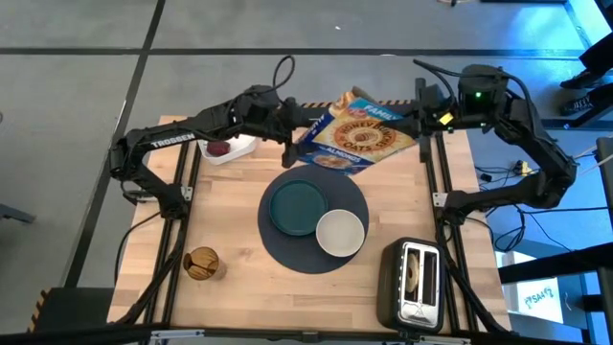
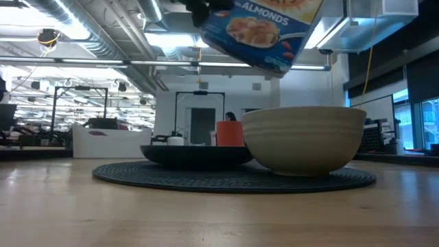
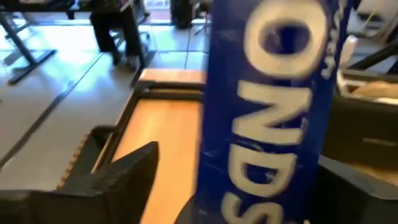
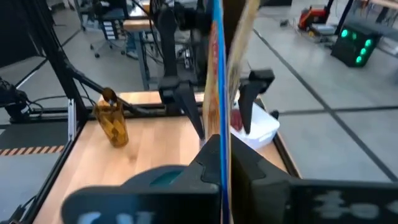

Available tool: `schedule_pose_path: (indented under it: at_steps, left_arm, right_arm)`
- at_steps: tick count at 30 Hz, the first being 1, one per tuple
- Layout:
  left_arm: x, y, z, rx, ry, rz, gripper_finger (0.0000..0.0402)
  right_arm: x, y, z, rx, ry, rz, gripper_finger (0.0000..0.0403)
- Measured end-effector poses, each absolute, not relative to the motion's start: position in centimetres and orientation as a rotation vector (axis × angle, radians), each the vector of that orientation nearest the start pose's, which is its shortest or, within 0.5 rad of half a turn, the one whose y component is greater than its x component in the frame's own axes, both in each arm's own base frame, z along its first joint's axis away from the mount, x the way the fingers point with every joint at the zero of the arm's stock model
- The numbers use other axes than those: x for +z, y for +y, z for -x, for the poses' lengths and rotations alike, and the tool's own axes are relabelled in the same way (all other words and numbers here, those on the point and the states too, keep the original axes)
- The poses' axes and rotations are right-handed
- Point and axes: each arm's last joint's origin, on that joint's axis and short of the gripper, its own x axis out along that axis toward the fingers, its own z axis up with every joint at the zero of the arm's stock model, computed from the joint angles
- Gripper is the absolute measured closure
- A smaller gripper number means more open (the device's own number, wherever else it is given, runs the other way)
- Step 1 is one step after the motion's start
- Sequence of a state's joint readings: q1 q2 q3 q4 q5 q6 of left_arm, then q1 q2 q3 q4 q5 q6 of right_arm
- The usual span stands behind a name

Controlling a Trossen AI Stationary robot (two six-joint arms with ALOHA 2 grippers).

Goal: Arrange a breakfast setting
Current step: Pour the cereal from the cereal box into the white bowl

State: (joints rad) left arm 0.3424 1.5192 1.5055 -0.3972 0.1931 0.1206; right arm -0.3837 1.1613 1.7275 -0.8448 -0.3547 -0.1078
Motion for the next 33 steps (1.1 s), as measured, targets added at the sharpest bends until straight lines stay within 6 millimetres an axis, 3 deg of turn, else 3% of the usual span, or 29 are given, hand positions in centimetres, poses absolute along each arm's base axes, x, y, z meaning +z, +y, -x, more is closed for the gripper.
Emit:
schedule_pose_path:
  at_steps: [10, 12, 16, 26, 33]
  left_arm:
    - [38.2, 10.7, -32.1, 0.069, 0.438, 0.006, 0.0349]
    - [38.4, 10.7, -31.8, 0.038, 0.437, 0.018, 0.0385]
    - [38.3, 10.4, -30.6, 0.015, 0.51, 0.013, 0.0391]
    - [37.6, 9.0, -27.0, -0.011, 0.782, -0.024, 0.04]
    - [37.3, 8.2, -26.4, -0.044, 0.854, -0.071, 0.0401]
  right_arm:
    - [50.7, -5.9, -17.4, -0.009, 0.202, -0.009, 0.0402]
    - [50.9, -5.9, -17.4, -0.012, 0.184, -0.017, 0.0398]
    - [51.6, -5.8, -17.1, -0.024, 0.123, 0.003, 0.0363]
    - [53.9, -5.7, -15.7, -0.171, -0.094, -0.001, 0.0225]
    - [53.2, -5.8, -16.9, -0.175, -0.043, -0.107, 0.0204]
